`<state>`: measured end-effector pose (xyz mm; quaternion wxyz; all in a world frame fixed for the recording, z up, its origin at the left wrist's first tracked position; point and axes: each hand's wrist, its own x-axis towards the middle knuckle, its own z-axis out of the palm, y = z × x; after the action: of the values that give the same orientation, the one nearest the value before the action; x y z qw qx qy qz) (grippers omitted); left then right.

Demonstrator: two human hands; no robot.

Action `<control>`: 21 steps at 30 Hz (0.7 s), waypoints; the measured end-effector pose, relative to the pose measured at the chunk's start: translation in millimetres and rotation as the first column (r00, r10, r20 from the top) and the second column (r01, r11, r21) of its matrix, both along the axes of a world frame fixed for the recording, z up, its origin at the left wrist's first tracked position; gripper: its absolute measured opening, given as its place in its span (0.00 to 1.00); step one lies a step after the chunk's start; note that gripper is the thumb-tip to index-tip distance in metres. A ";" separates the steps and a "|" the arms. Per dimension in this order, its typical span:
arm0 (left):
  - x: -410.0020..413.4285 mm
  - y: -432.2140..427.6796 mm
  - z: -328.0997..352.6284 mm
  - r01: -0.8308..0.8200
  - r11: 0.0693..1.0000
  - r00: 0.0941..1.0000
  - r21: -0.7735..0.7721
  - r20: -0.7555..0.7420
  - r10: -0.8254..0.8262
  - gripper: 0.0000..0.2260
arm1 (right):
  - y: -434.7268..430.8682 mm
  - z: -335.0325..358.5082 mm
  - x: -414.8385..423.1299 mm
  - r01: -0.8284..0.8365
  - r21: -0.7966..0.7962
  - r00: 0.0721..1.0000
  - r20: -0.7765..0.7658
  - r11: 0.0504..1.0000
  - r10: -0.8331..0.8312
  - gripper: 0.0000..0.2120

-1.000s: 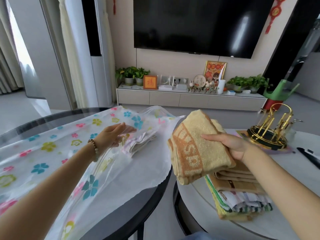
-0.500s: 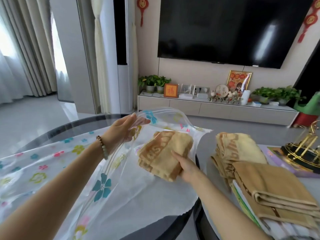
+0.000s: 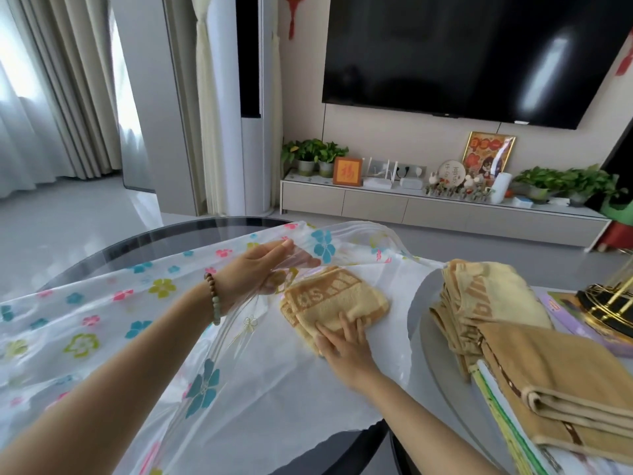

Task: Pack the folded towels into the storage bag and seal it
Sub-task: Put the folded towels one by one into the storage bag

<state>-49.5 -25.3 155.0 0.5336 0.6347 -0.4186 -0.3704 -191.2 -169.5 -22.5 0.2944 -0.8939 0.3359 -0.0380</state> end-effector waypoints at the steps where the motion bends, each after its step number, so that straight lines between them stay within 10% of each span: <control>1: 1.5 -0.2 0.1 0.006 1.000 1.000 0.004 -0.005 -0.006 0.20 | -2.1 1.1 9.2 0.000 -0.033 1.000 -0.030 0.999 -0.001 0.23; 11: 1.1 -8.3 -10.8 0.092 0.996 0.993 -0.003 -0.072 -0.092 0.16 | -33.0 21.0 62.5 -0.033 -0.042 0.999 -0.031 0.999 0.032 0.24; 21: -24.2 -35.2 -25.7 0.097 0.995 0.994 0.011 0.040 -0.097 0.16 | -33.9 117.1 -115.8 -0.151 0.260 0.965 0.250 0.954 0.084 0.10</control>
<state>-73.7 -60.5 129.2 0.5036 0.6234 -0.4578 -0.3849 -307.0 -203.4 94.6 0.4561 -0.8514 0.2465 -0.0788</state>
